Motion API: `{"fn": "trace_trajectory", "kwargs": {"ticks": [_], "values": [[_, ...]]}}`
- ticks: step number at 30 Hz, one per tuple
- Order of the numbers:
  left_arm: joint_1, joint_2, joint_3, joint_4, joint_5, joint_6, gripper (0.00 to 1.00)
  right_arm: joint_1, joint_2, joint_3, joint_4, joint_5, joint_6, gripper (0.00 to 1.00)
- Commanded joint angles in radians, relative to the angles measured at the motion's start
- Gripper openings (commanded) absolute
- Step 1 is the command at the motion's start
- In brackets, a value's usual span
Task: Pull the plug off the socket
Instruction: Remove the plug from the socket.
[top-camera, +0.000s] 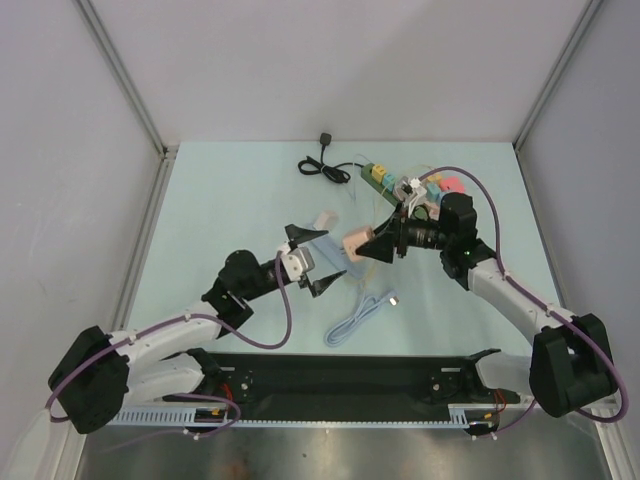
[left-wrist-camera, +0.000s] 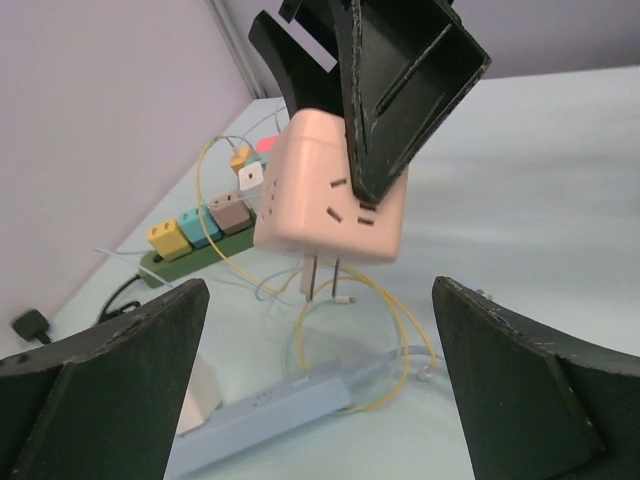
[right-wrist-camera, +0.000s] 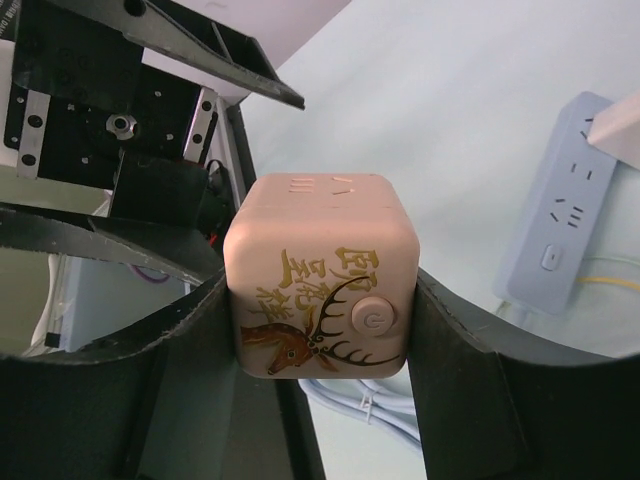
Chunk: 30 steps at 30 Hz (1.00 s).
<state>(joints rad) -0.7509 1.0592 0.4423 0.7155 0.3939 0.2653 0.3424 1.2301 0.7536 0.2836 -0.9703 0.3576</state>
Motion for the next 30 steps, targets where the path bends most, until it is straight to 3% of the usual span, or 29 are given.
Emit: {"fn": "trace_trajectory", "kwargs": {"ticks": [1, 10, 17, 21, 24, 27, 28, 29, 30], "values": [[-0.027, 0.036, 0.088, -0.04, -0.059, 0.201, 1.0, 0.027, -0.02, 0.015, 0.062, -0.005, 0.02, 0.0], [-0.105, 0.15, 0.179, -0.145, -0.124, 0.273, 0.99, 0.072, 0.0, 0.026, 0.045, 0.008, 0.003, 0.0], [-0.142, 0.196, 0.205, -0.114, -0.182, 0.296, 0.99, 0.092, 0.017, 0.026, 0.048, 0.013, 0.004, 0.0], [-0.168, 0.217, 0.236, -0.122, -0.234, 0.311, 0.93, 0.101, 0.026, 0.026, 0.043, 0.022, -0.005, 0.0], [-0.179, 0.226, 0.257, -0.143, -0.245, 0.316, 0.8, 0.101, 0.031, 0.027, 0.04, 0.028, -0.008, 0.0], [-0.183, 0.235, 0.276, -0.172, -0.26, 0.313, 0.36, 0.101, 0.029, 0.03, 0.035, 0.038, -0.011, 0.12], [-0.183, 0.236, 0.273, -0.171, -0.276, 0.311, 0.11, 0.101, 0.028, 0.03, 0.032, 0.038, -0.019, 0.16], [-0.183, 0.234, 0.268, -0.169, -0.289, 0.311, 0.0, 0.101, 0.026, 0.03, 0.025, 0.044, -0.025, 0.26], [-0.183, 0.232, 0.265, -0.165, -0.3, 0.304, 0.0, 0.099, 0.023, 0.033, 0.019, 0.045, -0.031, 0.32]]}}
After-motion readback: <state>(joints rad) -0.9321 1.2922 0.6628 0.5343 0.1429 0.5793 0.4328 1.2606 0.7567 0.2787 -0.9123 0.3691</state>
